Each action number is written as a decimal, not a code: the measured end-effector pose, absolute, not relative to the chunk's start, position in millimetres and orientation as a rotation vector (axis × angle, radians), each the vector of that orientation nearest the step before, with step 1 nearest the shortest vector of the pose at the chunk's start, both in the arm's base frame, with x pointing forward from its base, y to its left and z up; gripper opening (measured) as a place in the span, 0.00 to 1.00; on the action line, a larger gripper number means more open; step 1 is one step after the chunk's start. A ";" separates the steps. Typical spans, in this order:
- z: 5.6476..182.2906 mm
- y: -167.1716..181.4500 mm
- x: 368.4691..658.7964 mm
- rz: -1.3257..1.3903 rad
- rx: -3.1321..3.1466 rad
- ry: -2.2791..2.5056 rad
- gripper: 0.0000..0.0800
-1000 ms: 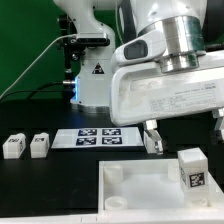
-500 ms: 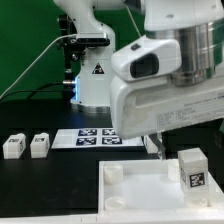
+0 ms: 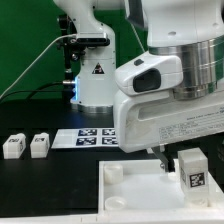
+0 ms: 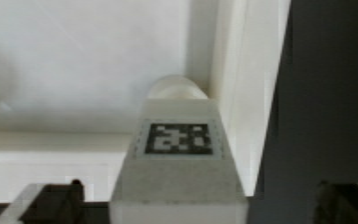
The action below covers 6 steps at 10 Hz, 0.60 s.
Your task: Assemble one leg
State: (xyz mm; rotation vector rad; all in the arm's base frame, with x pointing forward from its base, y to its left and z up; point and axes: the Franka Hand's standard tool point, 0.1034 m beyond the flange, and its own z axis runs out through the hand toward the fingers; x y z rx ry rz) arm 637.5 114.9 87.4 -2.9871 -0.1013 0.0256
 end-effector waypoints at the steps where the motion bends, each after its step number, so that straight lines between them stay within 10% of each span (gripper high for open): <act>1: 87.2 114.8 637.4 0.029 -2.989 -0.058 0.63; 2: 87.2 114.8 637.4 0.031 -2.989 -0.029 0.46; 6: 86.8 112.7 637.4 0.073 -2.951 0.525 0.37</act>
Offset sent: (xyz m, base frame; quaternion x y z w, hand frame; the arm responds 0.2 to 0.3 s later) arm 0.0000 0.0000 0.0000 0.0000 0.0000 0.2667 0.9638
